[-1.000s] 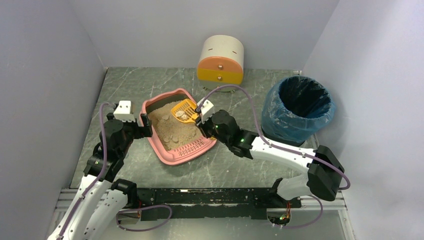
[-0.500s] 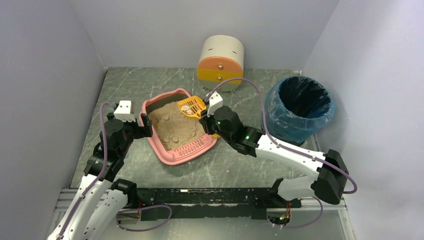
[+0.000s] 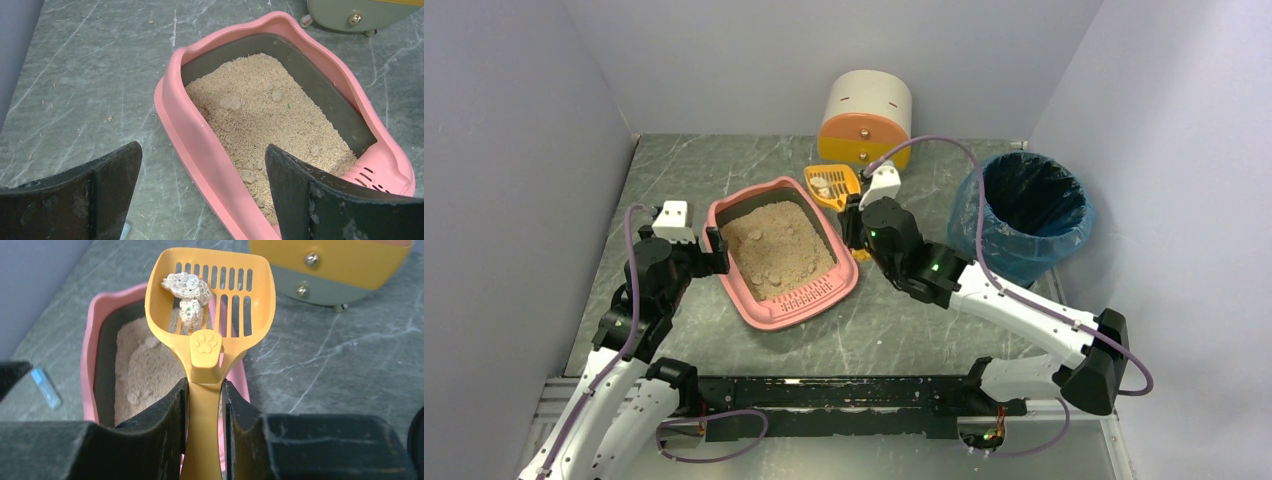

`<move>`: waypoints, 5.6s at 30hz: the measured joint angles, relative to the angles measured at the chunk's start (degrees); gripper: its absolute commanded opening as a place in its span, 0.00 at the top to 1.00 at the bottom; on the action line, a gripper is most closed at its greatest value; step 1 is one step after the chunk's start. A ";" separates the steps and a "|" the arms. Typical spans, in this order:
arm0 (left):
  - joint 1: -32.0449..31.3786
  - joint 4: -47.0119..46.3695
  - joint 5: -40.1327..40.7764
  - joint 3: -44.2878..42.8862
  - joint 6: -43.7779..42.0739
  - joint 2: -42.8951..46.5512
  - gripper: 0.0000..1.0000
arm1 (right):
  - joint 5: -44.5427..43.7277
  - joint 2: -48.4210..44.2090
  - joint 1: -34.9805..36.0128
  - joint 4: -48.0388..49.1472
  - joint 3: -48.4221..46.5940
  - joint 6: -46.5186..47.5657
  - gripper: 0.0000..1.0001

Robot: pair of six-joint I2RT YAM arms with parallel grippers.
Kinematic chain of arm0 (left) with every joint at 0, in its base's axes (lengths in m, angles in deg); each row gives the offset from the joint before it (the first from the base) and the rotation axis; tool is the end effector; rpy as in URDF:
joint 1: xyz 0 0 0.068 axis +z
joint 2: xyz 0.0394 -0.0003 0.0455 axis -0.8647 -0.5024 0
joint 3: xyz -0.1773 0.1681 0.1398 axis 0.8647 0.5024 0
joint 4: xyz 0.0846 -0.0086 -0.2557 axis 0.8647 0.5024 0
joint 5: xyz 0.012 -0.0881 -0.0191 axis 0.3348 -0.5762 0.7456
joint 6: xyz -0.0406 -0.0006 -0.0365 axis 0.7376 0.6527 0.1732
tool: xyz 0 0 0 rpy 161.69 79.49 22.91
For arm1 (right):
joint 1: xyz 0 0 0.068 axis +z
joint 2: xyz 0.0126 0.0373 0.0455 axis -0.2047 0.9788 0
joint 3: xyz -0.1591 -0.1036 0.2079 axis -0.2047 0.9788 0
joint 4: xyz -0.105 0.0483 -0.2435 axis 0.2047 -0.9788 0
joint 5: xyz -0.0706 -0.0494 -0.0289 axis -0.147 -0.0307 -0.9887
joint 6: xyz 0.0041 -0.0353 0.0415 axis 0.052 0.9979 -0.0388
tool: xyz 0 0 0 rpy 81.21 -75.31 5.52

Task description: Clean the litter box

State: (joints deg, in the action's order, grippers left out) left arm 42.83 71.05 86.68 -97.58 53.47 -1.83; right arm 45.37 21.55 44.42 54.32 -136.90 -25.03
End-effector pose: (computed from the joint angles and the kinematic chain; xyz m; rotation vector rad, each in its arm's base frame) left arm 0.1406 -0.0352 0.3038 -0.0166 1.8645 -0.1268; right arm 0.1772 0.2323 0.3577 -0.2608 1.8595 0.4149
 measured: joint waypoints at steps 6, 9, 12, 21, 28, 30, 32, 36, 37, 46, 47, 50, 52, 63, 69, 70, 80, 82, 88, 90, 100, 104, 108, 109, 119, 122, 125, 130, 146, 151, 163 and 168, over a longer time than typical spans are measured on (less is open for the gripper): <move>0.00 0.00 0.00 0.00 0.02 -0.11 0.03 | -6.82 0.26 -0.02 -3.82 -4.90 -3.52 1.00; 0.00 0.02 0.00 0.00 0.02 -0.52 0.03 | -10.34 1.79 -0.09 -6.16 -8.79 -4.42 1.00; 0.00 0.00 -0.02 0.00 0.02 -0.68 0.03 | -12.68 2.95 -0.37 -7.56 -11.02 -4.55 1.00; 0.00 -0.11 -0.55 0.00 0.00 -0.57 0.03 | -16.39 3.93 -3.58 -11.96 -14.80 -6.82 1.00; 0.00 -0.17 -0.87 0.00 0.00 -0.24 0.03 | -15.80 4.55 -8.15 -15.69 -17.70 -11.08 1.00; 0.00 -0.17 -0.90 0.00 0.00 -0.02 0.03 | -15.30 4.55 -10.05 -16.98 -17.70 -12.85 1.00; 0.00 -0.17 -0.96 0.00 0.00 0.22 0.03 | -15.06 4.50 -11.52 -18.03 -17.70 -14.45 1.00; 0.00 -0.20 -0.98 0.00 0.02 0.74 0.03 | -15.34 4.13 -13.27 -18.99 -17.70 -16.74 1.00; 0.00 -0.22 -1.01 0.00 0.02 0.92 0.03 | -15.82 3.85 -13.46 -19.26 -17.70 -17.31 1.00; 0.00 -0.26 -1.14 0.00 0.02 0.61 0.03 | -21.00 0.24 -14.64 -21.18 -18.38 -22.08 1.00; 0.00 -0.26 -1.14 0.00 0.02 0.61 0.03 | -21.53 0.00 -14.80 -21.20 -18.49 -22.36 1.00; 0.00 -0.24 -1.33 0.00 0.02 0.48 0.03 | -23.02 -1.11 -15.74 -21.24 -18.51 -23.08 1.00; 0.00 -0.24 -1.40 0.00 0.02 0.31 0.03 | -23.52 -1.88 -16.61 -21.24 -18.51 -23.71 1.00; 0.00 -0.26 -1.51 0.00 0.02 0.20 0.03 | -22.93 -4.09 -21.77 -21.00 -17.20 -26.32 1.00; 0.00 -0.24 -1.51 0.00 0.02 -0.37 0.03 | -20.13 -4.79 -25.79 -21.00 -15.50 -28.37 1.00; 0.00 -0.24 -1.51 0.00 0.02 -0.39 0.03 | -19.67 -4.94 -26.47 -20.85 -15.23 -28.76 1.00; 0.00 -0.24 -1.51 0.00 0.02 -0.59 0.03 | -15.61 -7.80 -32.09 -20.85 -12.87 -33.88 1.00; 0.00 -0.24 -1.49 0.00 0.02 -0.59 0.03 | -14.82 -8.50 -32.81 -20.81 -12.24 -35.17 1.00; 0.00 -0.24 -1.51 0.00 0.02 -0.70 0.03 | -13.09 -11.21 -34.53 -21.27 -10.34 -40.39 1.00; 0.00 -0.24 -1.51 0.00 0.02 -0.70 0.03 | -12.83 -11.87 -34.91 -21.51 -10.05 -42.32 1.00; 0.00 -0.24 -1.53 0.00 0.02 -0.68 0.03 | -10.97 -16.09 -36.39 -21.59 -5.42 -51.67 1.00; 0.00 -0.24 -1.51 0.00 0.02 -0.68 0.03 | -9.84 -18.82 -36.96 -21.51 -2.64 -55.56 1.00; 0.00 -0.24 -1.53 0.00 0.02 -0.68 0.03 | -8.55 -19.45 -37.42 -21.88 -2.58 -60.33 1.00; 0.00 -0.24 -1.53 0.00 0.02 -0.68 0.03 | -8.31 -19.71 -37.57 -21.88 -2.36 -61.27 1.00; 0.00 -0.24 -1.55 0.00 0.02 -0.70 0.03 | -5.40 -25.83 -39.76 -19.76 5.25 -72.59 1.00; 0.00 -0.24 -1.60 0.00 0.02 -0.70 0.03 | -4.90 -27.06 -40.06 -18.78 6.86 -75.60 1.00; 0.00 -0.24 -1.62 0.00 0.02 -0.79 0.02 | -4.37 -28.55 -40.19 -16.94 8.50 -78.75 1.00; 0.00 -0.24 -1.70 0.00 0.02 -0.85 0.03 | -4.15 -31.26 -40.39 -14.73 12.07 -84.46 1.00; 0.00 -0.26 -2.01 0.00 0.02 -1.57 0.03 | -4.44 -33.11 -41.18 -0.59 23.67 -98.49 1.00; 0.00 -0.24 -2.03 0.00 0.02 -2.32 0.03 | -4.61 -33.59 -41.24 5.64 25.88 -99.45 1.00; 0.00 -0.24 -2.01 0.00 0.07 -4.02 0.03 | -8.28 -37.18 -41.46 10.75 29.29 -99.86 1.00; 0.00 -0.24 -2.01 0.00 0.07 -4.31 0.03 | -8.72 -38.07 -41.51 15.12 31.58 -99.51 1.00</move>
State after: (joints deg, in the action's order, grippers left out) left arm 42.83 70.81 84.67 -97.58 53.54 -6.13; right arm 36.65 -16.53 2.91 69.44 -105.32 -124.55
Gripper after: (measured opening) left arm 0.974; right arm 0.287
